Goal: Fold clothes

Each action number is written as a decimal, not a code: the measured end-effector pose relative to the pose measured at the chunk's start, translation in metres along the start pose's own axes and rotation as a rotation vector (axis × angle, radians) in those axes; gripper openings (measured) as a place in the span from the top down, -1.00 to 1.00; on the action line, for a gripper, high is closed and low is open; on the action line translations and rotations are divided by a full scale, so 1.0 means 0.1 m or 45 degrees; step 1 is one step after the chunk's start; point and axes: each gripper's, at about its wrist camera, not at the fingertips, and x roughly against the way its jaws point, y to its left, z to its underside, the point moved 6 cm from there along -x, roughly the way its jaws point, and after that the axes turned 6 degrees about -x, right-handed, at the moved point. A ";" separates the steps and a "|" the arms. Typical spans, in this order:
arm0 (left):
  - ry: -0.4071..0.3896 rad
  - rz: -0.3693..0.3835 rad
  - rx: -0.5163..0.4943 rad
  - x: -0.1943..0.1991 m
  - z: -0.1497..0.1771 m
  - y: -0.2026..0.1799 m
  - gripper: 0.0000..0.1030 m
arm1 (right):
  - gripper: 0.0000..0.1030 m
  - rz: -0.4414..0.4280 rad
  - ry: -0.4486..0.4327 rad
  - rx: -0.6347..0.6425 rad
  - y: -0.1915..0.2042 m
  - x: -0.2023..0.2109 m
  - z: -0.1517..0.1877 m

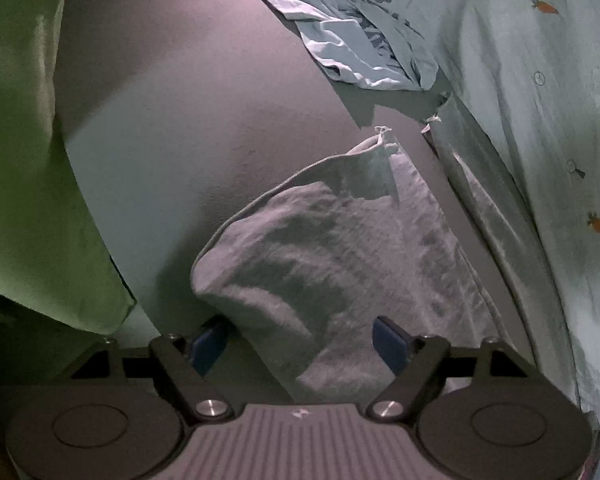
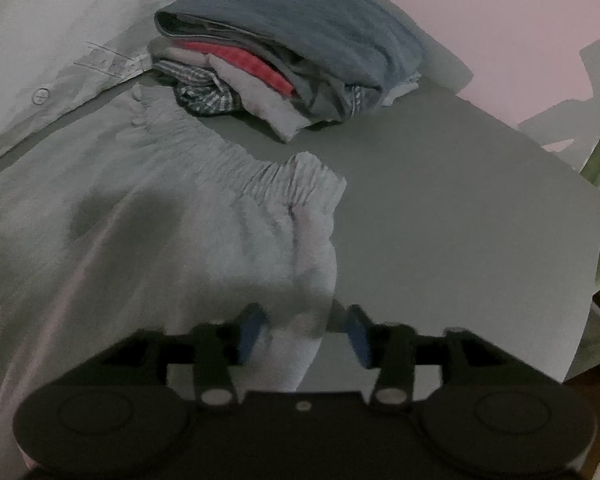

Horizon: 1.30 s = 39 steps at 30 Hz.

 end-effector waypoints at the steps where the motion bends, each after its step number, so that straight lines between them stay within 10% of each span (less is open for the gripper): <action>1: 0.002 -0.005 -0.009 -0.01 0.00 0.00 -0.56 | -0.10 -0.002 0.004 -0.012 -0.01 -0.01 -0.02; 14: -0.111 0.046 0.282 0.04 -0.13 0.25 -0.47 | -0.34 -0.141 0.012 -0.463 -0.28 -0.17 -0.24; 17: -0.150 0.008 0.350 0.06 -0.18 0.25 -0.26 | 0.29 -0.102 0.011 -0.337 -0.19 -0.19 -0.26; 20: -0.181 -0.097 0.323 0.08 -0.24 0.17 0.79 | 0.95 -0.074 0.006 -0.157 -0.06 -0.19 -0.25; 32: -0.461 0.129 0.387 0.61 -0.77 -0.21 0.92 | 0.98 -0.491 -0.175 -0.540 -0.29 0.51 -0.72; 39: -0.519 0.231 0.574 0.67 -0.80 -0.24 0.93 | 0.98 -0.530 -0.170 -0.533 -0.35 0.61 -0.71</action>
